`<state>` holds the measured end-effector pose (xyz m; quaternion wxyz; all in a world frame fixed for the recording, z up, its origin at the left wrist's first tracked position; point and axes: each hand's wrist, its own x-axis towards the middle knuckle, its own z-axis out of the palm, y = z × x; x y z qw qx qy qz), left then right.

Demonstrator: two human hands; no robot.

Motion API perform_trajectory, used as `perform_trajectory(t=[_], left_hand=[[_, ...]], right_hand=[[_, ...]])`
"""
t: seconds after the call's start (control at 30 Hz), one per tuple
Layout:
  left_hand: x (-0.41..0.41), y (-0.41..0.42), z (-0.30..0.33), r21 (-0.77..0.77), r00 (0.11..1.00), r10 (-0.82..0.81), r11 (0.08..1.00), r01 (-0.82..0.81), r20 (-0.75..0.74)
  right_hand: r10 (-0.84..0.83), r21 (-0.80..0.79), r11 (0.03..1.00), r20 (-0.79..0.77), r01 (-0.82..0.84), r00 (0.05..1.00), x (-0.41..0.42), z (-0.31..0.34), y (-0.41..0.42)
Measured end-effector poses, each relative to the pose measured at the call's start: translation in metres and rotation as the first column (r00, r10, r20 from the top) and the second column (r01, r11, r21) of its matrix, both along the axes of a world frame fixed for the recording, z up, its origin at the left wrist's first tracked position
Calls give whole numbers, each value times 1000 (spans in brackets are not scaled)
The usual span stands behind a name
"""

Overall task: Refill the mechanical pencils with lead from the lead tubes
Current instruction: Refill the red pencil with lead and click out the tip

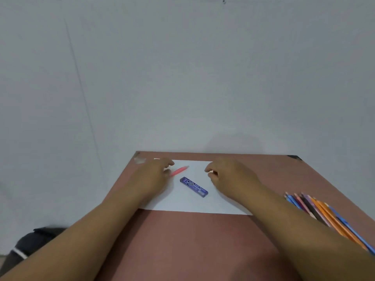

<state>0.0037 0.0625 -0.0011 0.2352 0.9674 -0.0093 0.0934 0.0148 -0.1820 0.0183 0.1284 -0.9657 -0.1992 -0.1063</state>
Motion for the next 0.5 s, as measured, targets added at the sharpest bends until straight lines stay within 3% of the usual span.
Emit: perform_trajectory(t=[0.13, 0.23, 0.4, 0.5], left_hand=[[8, 11, -6, -268, 997, 35, 963, -15, 67], [12, 19, -12, -402, 999, 49, 915, -37, 21], [18, 22, -15, -514, 998, 55, 857, -35, 24], [19, 26, -15, -638, 993, 97, 769, -33, 64]], right_hand=[[46, -6, 999, -24, -47, 999, 24, -6, 35], [81, -53, 995, -22, -82, 996, 40, -8, 56], [155, -195, 968, -23, -156, 988, 59, -14, 76], [182, -220, 959, -1, -177, 983, 63, -17, 80]])
